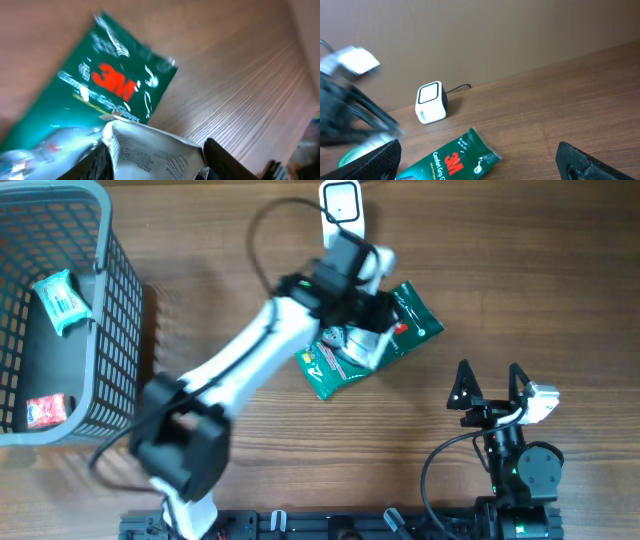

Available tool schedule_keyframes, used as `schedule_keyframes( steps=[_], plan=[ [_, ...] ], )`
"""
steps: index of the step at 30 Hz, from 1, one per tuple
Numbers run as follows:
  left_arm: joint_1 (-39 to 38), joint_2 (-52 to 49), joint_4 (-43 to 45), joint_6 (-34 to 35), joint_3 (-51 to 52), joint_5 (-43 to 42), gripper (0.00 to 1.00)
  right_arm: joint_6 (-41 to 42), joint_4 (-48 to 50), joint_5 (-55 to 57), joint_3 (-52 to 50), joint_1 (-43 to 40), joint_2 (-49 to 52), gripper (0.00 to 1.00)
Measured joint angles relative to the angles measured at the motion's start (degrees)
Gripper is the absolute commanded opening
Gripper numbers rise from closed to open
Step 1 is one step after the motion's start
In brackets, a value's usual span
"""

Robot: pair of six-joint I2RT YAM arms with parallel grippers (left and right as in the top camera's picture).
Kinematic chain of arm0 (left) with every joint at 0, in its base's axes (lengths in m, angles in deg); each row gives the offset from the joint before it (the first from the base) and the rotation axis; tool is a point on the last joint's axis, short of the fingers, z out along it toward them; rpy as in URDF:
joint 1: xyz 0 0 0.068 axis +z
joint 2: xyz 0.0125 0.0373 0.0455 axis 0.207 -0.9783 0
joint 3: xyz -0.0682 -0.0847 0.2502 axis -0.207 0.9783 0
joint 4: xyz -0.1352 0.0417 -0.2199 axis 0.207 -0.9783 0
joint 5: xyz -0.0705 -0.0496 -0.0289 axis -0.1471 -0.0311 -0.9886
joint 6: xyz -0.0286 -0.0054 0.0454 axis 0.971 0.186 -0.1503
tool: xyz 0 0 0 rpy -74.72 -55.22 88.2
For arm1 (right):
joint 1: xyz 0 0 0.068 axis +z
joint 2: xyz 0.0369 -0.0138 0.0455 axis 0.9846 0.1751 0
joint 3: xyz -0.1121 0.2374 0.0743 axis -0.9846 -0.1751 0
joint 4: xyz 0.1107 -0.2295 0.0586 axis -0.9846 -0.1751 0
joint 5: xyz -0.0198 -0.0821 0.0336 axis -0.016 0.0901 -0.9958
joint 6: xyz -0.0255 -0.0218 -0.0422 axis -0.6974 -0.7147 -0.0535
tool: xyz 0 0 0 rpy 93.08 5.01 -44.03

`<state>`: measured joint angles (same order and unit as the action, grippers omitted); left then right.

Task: Scan the item barcode
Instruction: 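Carry the white packet past the scanner and drop it right of the 3M pack, then reach the left gripper into the basket and grasp the mint-green wipes pack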

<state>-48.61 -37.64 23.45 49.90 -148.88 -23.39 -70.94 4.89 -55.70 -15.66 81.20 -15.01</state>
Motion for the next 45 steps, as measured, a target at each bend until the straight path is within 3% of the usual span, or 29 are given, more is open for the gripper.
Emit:
schedule_keyframes(
  steps=[3, 8, 12, 17, 21, 24, 27, 30, 33, 37, 45],
  plan=[
    [-4.0, -6.5, 3.1, 2.1, 0.0, 0.5, 0.53, 0.0, 0.0, 0.0, 0.0, 0.0, 0.0, 1.0],
    [-10.3, -11.3, 5.1, 3.9, 0.1, 2.6, 1.0, 0.0, 0.0, 0.0, 0.0, 0.0, 0.0, 1.0],
    [-8.5, -10.8, 3.2, 4.1, -0.4, 7.6, 1.0, 0.0, 0.0, 0.0, 0.0, 0.0, 0.0, 1.0],
    [1.3, -5.5, -5.3, 3.3, -9.4, 10.1, 1.0, 0.0, 0.0, 0.0, 0.0, 0.0, 0.0, 1.0],
    [11.8, 6.7, -11.8, 0.0, -19.7, 11.1, 1.0, 0.0, 0.0, 0.0, 0.0, 0.0, 0.0, 1.0],
    [18.3, 16.8, -16.1, -8.3, -21.6, 11.4, 1.0, 0.0, 0.0, 0.0, 0.0, 0.0, 0.0, 1.0],
    [28.3, 24.9, -19.8, -11.8, -21.9, 12.1, 1.0, 0.0, 0.0, 0.0, 0.0, 0.0, 0.0, 1.0],
    [41.6, 26.5, -21.5, -7.0, -21.9, 16.5, 1.0, 0.0, 0.0, 0.0, 0.0, 0.0, 0.0, 1.0],
    [55.2, 24.9, -24.2, 3.0, -21.6, 19.8, 1.0, 0.0, 0.0, 0.0, 0.0, 0.0, 0.0, 1.0],
    [65.5, 21.0, -25.4, 10.9, -19.7, 21.6, 1.0, 0.0, 0.0, 0.0, 0.0, 0.0, 0.0, 1.0],
    [69.3, 5.7, -24.1, 17.7, -15.4, 22.1, 1.0, 0.0, 0.0, 0.0, 0.0, 0.0, 0.0, 1.0]
  ],
)
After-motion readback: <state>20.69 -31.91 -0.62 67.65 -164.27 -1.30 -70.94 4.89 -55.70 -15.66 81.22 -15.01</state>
